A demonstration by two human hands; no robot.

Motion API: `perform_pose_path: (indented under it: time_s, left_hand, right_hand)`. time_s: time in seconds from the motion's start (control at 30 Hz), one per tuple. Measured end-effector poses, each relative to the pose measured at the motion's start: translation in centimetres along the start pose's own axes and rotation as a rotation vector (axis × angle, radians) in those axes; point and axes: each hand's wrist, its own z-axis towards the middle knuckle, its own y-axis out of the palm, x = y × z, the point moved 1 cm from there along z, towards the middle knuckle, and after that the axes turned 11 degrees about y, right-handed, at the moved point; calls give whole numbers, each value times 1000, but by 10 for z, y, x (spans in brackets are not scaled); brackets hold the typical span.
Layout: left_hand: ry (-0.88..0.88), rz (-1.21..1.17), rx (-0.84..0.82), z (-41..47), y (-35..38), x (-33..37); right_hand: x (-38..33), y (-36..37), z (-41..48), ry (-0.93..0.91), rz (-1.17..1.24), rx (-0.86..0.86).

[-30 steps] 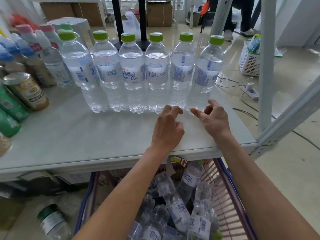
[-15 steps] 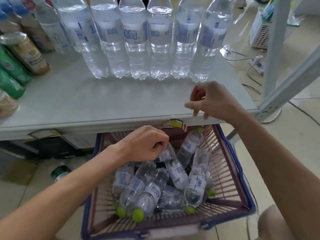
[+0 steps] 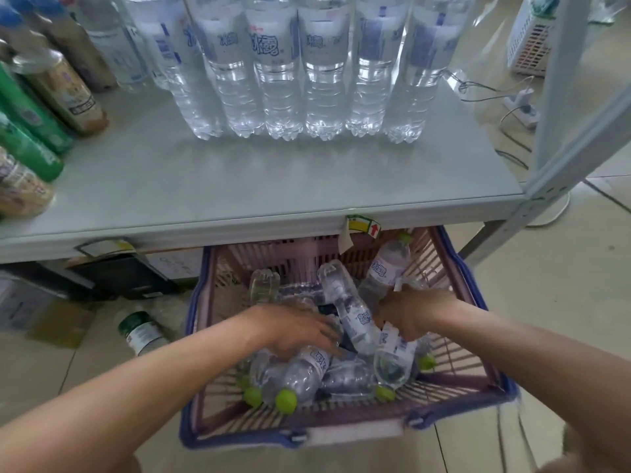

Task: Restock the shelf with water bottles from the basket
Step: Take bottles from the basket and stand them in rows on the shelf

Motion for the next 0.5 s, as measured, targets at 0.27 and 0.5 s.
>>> perform_pose_path:
  time_s: [0.27,0.5]
  left_hand:
    - [63,67,32,15,11,6]
    - [1,-298,351,-8,17,-2]
  right_hand:
    - [2,41,41,-28,-232,201]
    - [6,-16,-2,-163,171,113]
